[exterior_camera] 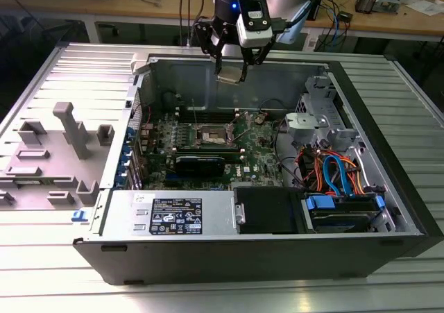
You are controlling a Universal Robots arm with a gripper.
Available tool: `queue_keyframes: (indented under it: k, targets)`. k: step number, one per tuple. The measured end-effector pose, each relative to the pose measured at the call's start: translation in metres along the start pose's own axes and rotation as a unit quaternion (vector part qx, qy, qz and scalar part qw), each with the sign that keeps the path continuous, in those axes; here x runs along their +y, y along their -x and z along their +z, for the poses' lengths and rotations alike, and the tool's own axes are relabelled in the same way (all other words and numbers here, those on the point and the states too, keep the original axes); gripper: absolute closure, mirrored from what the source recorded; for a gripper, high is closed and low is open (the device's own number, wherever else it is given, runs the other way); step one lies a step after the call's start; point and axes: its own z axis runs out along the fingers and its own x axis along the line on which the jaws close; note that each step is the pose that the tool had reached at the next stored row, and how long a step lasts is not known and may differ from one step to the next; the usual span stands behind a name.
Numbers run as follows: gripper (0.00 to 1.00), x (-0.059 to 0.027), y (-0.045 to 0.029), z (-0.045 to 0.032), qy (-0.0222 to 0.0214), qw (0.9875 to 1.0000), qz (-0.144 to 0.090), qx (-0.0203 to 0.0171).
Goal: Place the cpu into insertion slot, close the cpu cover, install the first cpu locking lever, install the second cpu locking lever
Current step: 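Place the cpu into insertion slot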
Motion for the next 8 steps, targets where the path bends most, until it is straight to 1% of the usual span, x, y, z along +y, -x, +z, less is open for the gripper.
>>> queue_keyframes:
  k: [3,8]
  targets:
    - [0.45,-0.0004,0.0,0.0002,0.0002,1.0,0.0,-0.0001]
    - [0.45,-0.0045,0.0013,0.0008,0.0,1.0,0.0,-0.0001]
